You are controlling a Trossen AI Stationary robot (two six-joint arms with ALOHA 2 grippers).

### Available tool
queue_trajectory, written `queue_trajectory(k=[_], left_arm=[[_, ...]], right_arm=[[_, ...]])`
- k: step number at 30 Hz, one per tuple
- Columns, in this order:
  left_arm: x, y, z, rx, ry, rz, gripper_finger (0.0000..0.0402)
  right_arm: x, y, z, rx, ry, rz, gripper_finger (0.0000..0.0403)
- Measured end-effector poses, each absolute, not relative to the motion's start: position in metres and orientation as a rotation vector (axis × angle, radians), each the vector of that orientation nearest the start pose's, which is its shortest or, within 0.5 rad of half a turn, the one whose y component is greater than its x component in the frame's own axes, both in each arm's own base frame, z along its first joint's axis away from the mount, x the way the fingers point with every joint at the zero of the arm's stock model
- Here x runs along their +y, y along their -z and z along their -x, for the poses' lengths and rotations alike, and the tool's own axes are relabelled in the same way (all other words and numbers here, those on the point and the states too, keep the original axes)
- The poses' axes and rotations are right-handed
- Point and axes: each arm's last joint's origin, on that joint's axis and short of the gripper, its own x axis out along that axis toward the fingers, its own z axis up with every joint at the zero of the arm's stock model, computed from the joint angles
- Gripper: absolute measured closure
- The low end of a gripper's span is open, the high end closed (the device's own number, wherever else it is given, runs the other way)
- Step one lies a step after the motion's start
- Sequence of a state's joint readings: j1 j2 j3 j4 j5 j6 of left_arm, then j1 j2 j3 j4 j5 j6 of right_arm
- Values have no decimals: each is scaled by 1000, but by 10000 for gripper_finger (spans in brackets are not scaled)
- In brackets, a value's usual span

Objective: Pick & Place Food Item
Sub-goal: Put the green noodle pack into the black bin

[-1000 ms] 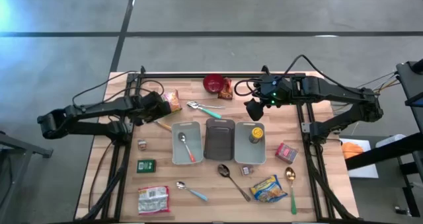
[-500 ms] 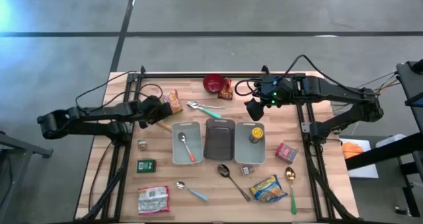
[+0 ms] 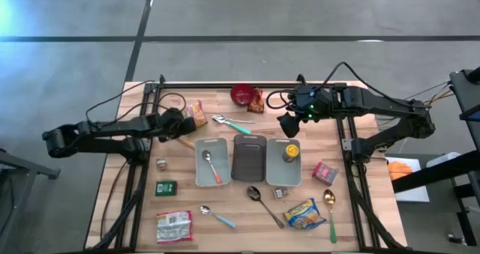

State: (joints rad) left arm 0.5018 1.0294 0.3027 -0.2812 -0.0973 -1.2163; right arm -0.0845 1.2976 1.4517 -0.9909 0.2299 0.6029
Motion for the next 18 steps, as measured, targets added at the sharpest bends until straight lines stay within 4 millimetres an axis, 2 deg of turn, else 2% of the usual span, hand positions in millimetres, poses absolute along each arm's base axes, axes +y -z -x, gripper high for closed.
queue_trajectory(k=[9, 15, 18], left_arm=[[80, -126, -133, 563, -1162, 1133, 270], [81, -126, -133, 554, -1188, 1108, 271], [80, -126, -133, 556, -1188, 1109, 285]], right_arm=[[-27, -384, -245, 720, 537, -502, 135], [-27, -384, -245, 720, 536, -503, 135], [-27, -383, -245, 719, 536, -507, 135]])
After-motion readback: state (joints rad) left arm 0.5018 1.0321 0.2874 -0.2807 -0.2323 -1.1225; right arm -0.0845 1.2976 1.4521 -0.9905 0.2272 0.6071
